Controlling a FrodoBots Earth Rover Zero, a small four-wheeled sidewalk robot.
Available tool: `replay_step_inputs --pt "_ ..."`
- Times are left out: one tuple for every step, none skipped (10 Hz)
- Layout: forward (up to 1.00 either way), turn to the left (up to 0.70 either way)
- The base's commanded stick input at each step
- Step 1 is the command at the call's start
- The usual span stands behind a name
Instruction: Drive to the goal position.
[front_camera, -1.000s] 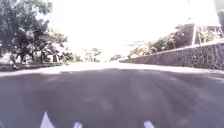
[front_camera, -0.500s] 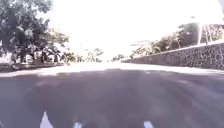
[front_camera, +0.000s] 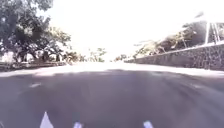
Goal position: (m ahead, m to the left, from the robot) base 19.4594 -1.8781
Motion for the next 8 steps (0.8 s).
replay_step_inputs --pt "0.98 -0.37" --pt "0.97 -0.37" --pt "0.97 -0.37" --pt "0.97 -0.37" --pt "0.97 -0.37" --pt "0.97 -0.37" --pt "0.97 -0.37" --pt "0.97 -0.37"
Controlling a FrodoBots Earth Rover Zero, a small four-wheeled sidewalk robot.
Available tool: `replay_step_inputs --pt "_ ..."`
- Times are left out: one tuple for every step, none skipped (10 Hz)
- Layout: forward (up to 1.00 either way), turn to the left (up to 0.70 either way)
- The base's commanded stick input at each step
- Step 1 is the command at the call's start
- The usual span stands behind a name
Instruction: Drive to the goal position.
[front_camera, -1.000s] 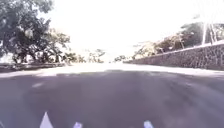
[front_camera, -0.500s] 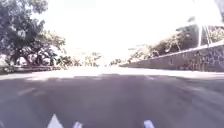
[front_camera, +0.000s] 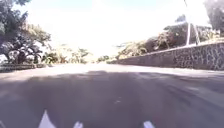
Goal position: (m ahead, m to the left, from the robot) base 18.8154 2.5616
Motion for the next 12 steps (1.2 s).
replay_step_inputs --pt "0.97 -0.38" --pt "0.97 -0.3" --pt "0.98 -0.17" --pt "0.98 -0.05" --pt "0.97 0.0" --pt "0.97 0.0" --pt "0.97 0.0" --pt "0.97 0.0" --pt "0.97 0.0" --pt "0.97 0.0" --pt "0.97 0.0" --pt "0.97 0.0"
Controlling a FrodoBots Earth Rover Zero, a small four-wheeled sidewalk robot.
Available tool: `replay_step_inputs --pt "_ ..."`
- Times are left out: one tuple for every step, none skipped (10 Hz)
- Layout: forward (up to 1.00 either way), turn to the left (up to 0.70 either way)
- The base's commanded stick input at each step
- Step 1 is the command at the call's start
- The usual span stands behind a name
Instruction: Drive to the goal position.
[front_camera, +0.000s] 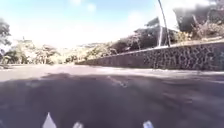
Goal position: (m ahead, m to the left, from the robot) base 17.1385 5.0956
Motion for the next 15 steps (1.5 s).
replay_step_inputs --pt "0.98 0.0" --pt "0.98 0.0" --pt "0.97 0.0" --pt "0.97 0.0" --pt "0.97 0.0" --pt "0.98 0.0" --pt "0.97 0.0" --pt "0.97 0.0" --pt "0.97 0.0" --pt "0.97 0.0" --pt "0.97 0.0" --pt "0.97 0.0" --pt "0.97 0.0" --pt "0.97 0.0" --pt "0.97 0.0"
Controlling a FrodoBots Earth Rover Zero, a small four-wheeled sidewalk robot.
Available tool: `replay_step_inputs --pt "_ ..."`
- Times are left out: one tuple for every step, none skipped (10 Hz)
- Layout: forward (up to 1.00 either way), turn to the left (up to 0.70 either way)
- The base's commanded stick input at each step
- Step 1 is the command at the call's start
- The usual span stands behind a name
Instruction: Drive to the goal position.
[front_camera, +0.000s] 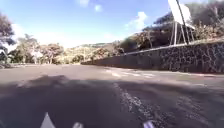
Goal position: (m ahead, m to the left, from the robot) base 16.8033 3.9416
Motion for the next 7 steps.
replay_step_inputs --pt "0.97 0.0" --pt "0.97 0.0" --pt "0.97 0.0" --pt "0.97 0.0" --pt "0.97 0.0" --pt "0.97 0.0" --pt "0.97 0.0"
